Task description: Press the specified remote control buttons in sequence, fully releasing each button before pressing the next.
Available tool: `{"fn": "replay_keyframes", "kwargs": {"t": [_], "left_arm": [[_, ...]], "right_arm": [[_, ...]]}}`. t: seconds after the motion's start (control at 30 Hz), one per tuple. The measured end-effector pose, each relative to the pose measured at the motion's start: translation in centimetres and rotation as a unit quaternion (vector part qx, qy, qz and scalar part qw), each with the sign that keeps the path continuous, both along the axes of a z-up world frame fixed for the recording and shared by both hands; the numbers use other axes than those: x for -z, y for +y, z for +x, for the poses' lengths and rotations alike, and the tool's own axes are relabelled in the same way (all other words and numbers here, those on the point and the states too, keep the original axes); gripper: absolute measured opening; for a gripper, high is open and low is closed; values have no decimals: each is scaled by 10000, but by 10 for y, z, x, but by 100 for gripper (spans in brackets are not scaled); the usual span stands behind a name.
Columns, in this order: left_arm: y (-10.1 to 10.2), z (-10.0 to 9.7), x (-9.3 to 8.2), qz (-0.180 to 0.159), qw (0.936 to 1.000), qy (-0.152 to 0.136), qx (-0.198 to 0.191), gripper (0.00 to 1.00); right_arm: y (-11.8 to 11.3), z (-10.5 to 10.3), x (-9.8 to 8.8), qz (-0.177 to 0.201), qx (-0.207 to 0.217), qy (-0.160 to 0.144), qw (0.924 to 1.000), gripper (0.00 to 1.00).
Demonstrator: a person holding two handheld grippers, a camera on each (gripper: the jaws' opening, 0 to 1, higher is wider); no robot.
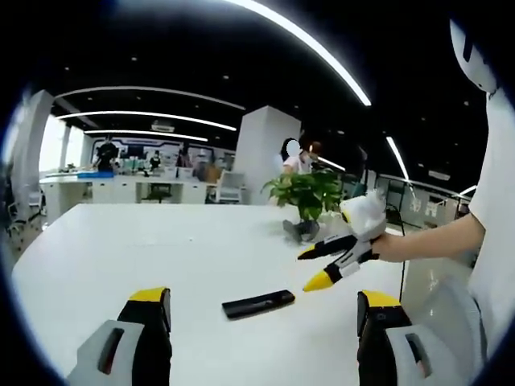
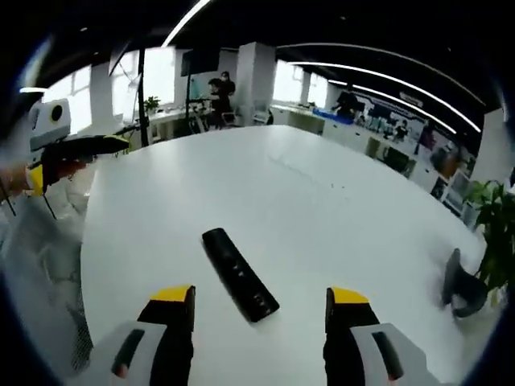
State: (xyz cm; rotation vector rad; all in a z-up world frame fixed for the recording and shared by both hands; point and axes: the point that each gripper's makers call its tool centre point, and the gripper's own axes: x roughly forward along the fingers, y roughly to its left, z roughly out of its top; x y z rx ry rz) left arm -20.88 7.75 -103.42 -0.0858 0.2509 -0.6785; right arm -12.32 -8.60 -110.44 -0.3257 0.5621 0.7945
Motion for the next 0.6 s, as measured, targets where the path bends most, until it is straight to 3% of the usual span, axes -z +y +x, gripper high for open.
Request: {"fn": "replay_keyframes", "kwargs": {"t": [0.17,0.43,0.6], "left_arm": [[-4,0,1,-12,10000,4,34,100],[-4,0,0,8,10000,-34,67,100],[0,0,-1,-5,10000,-40,7,100]], "right_arm": [[-9,-11,-23,335,256,-149,9990,72],[-24,-30,-40,567,502,-285,9967,80],[-34,-43,-54,977,803,-323,9915,82]]}}
